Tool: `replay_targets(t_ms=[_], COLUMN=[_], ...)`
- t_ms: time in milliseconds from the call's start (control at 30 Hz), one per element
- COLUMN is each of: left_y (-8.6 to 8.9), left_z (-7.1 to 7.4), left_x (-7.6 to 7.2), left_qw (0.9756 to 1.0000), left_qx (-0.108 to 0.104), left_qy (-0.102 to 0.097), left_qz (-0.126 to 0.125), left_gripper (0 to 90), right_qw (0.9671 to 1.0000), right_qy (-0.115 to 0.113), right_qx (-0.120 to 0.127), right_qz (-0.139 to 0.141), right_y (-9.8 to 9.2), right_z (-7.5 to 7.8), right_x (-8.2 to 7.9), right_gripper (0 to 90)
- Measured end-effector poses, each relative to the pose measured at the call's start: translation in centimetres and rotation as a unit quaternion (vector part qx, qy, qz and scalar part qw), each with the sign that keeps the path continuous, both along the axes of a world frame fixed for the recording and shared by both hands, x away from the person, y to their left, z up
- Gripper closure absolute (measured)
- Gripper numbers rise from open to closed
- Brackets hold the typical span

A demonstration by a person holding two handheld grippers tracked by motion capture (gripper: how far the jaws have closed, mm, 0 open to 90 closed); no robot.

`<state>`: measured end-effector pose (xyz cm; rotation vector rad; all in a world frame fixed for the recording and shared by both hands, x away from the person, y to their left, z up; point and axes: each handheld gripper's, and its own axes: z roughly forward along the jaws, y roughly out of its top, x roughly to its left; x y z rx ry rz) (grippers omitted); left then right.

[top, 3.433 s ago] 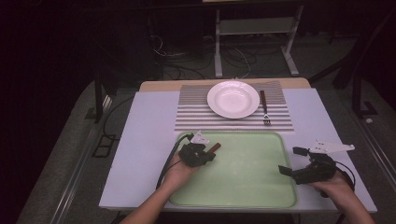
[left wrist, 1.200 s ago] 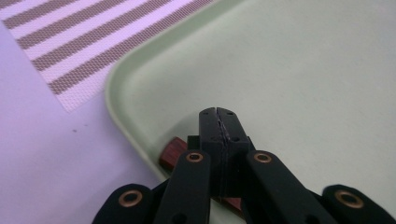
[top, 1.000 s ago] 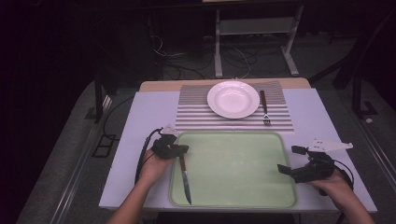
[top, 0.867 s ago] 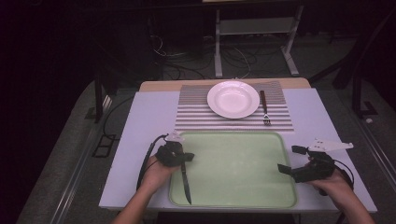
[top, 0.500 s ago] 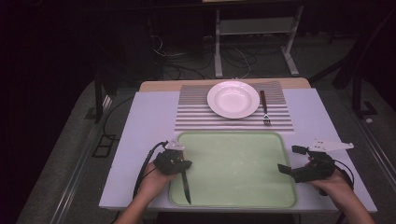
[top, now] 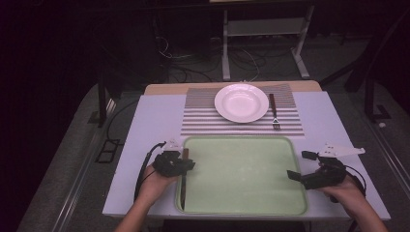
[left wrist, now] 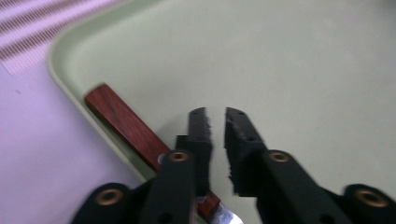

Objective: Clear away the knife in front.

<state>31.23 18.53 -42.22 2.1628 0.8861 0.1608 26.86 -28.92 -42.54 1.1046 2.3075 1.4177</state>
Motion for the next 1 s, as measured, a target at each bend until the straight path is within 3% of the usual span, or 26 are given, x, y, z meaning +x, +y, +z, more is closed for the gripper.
replay_targets(t_ms=[100,133,167,333,367,400,433,467,667,1000], left_y=[0.8,0.8,1.4,2.8,3.1,3.4,3.6,3.9,3.7,3.5], left_z=[0.4,0.4,0.6,0.8,0.8,0.9,0.9,1.0,0.8,0.7], left_x=[-0.1,-0.1,-0.1,0.0,0.0,-0.1,-0.1,-0.2,0.1,0.1], left_qw=[0.9996,0.9996,0.9991,0.9984,0.9982,0.9978,0.9975,0.9965,0.9962,0.9965], left_qx=[-0.012,-0.012,-0.024,-0.042,-0.046,-0.049,-0.051,-0.053,-0.06,-0.055], left_qy=[-0.026,-0.026,-0.035,-0.037,-0.039,-0.045,-0.049,-0.064,-0.061,-0.063], left_qz=[0.002,0.002,0.003,0.006,0.006,0.009,0.008,0.012,0.014,0.006], left_gripper=[61.4,58.0,52.2,35.5,35.5,29.8,29.8,24.5,0.0,0.0], right_qw=[1.0,1.0,1.0,1.0,1.0,1.0,1.0,1.0,0.9999,0.9999], right_qy=[0.0,0.0,0.0,-0.001,-0.001,0.0,0.0,0.0,0.0,0.0], right_qx=[-0.001,-0.001,-0.001,0.0,0.0,-0.001,-0.001,0.0,-0.002,-0.001], right_qz=[0.001,0.001,0.002,0.003,0.003,0.005,0.005,0.007,0.012,0.014], right_y=[0.0,0.0,0.0,0.0,0.0,0.1,0.1,0.1,0.2,0.2], right_z=[0.0,0.0,0.0,0.0,0.0,0.0,0.0,0.0,0.0,0.0], right_x=[0.0,0.0,-0.1,-0.1,-0.1,-0.1,-0.1,-0.1,-0.2,-0.2], right_gripper=[0.5,0.5,0.5,0.5,0.5,0.5,0.5,0.5,0.5,0.5])
